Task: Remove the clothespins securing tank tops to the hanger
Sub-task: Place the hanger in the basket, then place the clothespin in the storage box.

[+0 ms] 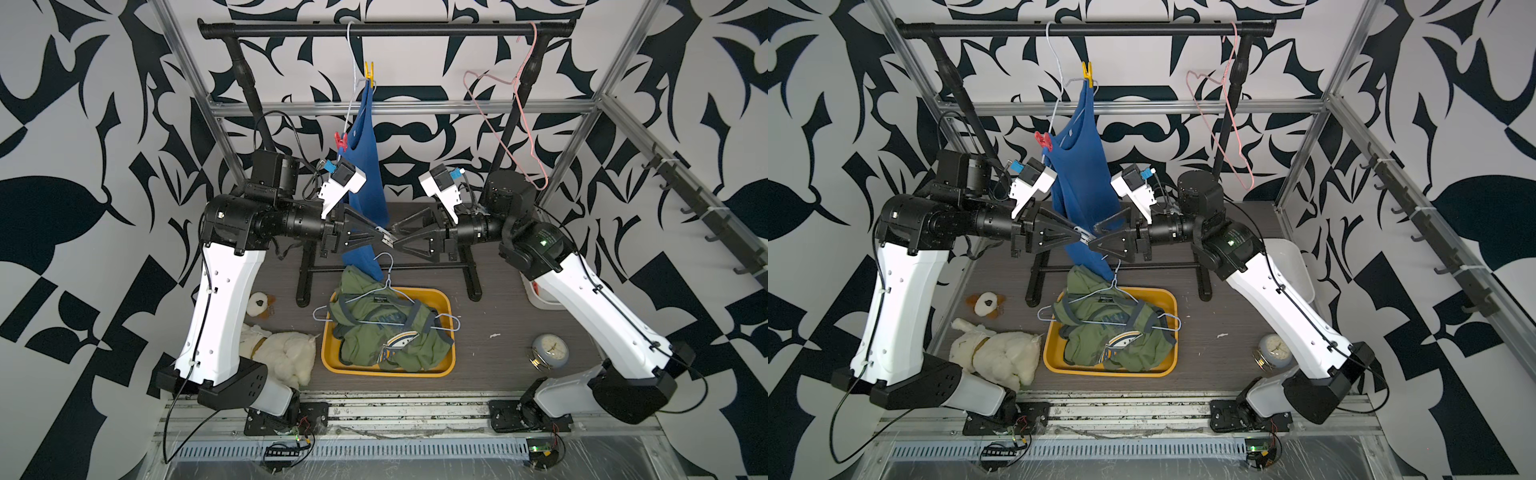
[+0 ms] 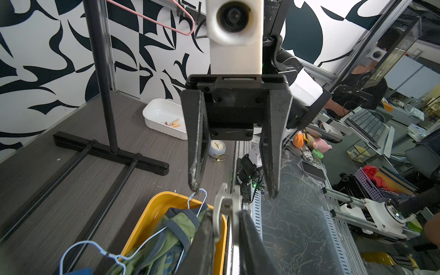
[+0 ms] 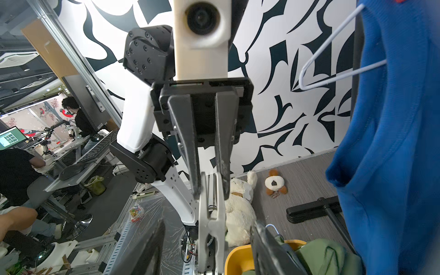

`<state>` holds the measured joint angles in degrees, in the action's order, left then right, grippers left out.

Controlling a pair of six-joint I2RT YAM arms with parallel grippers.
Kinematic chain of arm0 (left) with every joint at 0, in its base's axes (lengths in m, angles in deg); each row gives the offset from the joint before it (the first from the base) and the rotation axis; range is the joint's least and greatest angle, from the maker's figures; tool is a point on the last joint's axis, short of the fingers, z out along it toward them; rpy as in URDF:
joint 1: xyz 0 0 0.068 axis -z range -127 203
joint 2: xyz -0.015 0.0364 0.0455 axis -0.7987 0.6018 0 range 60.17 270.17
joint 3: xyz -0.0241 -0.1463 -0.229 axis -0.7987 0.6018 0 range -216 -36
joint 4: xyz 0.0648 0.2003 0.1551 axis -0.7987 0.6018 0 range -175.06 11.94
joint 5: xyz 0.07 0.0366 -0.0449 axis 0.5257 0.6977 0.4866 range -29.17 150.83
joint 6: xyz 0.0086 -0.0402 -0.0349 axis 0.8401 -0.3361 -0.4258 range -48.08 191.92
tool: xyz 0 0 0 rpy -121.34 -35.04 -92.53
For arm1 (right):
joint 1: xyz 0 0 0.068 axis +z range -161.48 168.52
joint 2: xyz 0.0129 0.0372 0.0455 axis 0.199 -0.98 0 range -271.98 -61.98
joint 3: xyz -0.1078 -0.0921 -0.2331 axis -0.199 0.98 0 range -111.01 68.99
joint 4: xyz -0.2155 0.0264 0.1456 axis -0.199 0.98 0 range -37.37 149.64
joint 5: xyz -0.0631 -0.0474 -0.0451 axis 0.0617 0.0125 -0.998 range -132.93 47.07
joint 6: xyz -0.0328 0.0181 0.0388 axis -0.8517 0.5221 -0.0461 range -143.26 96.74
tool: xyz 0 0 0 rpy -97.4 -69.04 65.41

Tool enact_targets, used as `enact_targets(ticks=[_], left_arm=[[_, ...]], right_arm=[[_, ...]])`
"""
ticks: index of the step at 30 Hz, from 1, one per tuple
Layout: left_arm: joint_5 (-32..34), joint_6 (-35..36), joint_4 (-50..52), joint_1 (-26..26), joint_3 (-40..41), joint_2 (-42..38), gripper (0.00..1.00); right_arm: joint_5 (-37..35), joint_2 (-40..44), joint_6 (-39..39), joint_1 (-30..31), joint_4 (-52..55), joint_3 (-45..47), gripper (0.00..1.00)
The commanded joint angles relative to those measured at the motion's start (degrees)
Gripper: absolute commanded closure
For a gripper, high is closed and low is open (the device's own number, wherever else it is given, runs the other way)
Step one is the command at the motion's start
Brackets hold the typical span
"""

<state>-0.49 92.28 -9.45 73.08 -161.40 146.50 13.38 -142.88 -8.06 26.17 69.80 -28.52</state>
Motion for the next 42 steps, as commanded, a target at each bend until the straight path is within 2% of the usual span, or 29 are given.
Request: enact_targets(ticks=[1,14,17,24,29,33,39,42], left_arm=[[-1.4,-0.5,-0.4,0.2,-1.9,0.4,0.80],[-2.2,-0.8,-0.5,0.2,-2.9,0.8,0.80],[-2.4,-0.8,-0.5,0.2,-2.7,0.6,0.79],[-3.4,-1.5,-0.7,0.1,-2.8,0.1,0.77],[-4.0,-1.7,-0.9,0.2,-2.7,-0.3,0.71],[-4.6,-1.9,-1.1,0.1,-2.5,-0.4,0.61],[-3.6,-3.5,-3.0,0.2,-2.5,-0.8,0.43],[-0.5,-3.8,-3.7,0.2,-3.2,-1.4,0.42]], right_arm=[[-0.3,1.8,0.2,0.4,-2.2,-1.3,0.41],[-1.7,-0.4,-1.8,1.7,-0.2,-3.5,0.47],[-1.7,-0.7,-2.0,1.8,0.1,-3.6,0.54],[-2.1,-1.0,-2.6,1.8,0.8,-4.3,0.80],[-2.3,-1.4,-2.5,1.8,0.8,-4.5,0.89],[-3.3,-1.3,-2.1,1.9,0.1,-4.3,0.99],[-6.6,-0.6,-2.4,1.9,0.9,-3.7,1.00],[-10.0,0.7,-4.0,1.9,3.0,-2.6,1.00]])
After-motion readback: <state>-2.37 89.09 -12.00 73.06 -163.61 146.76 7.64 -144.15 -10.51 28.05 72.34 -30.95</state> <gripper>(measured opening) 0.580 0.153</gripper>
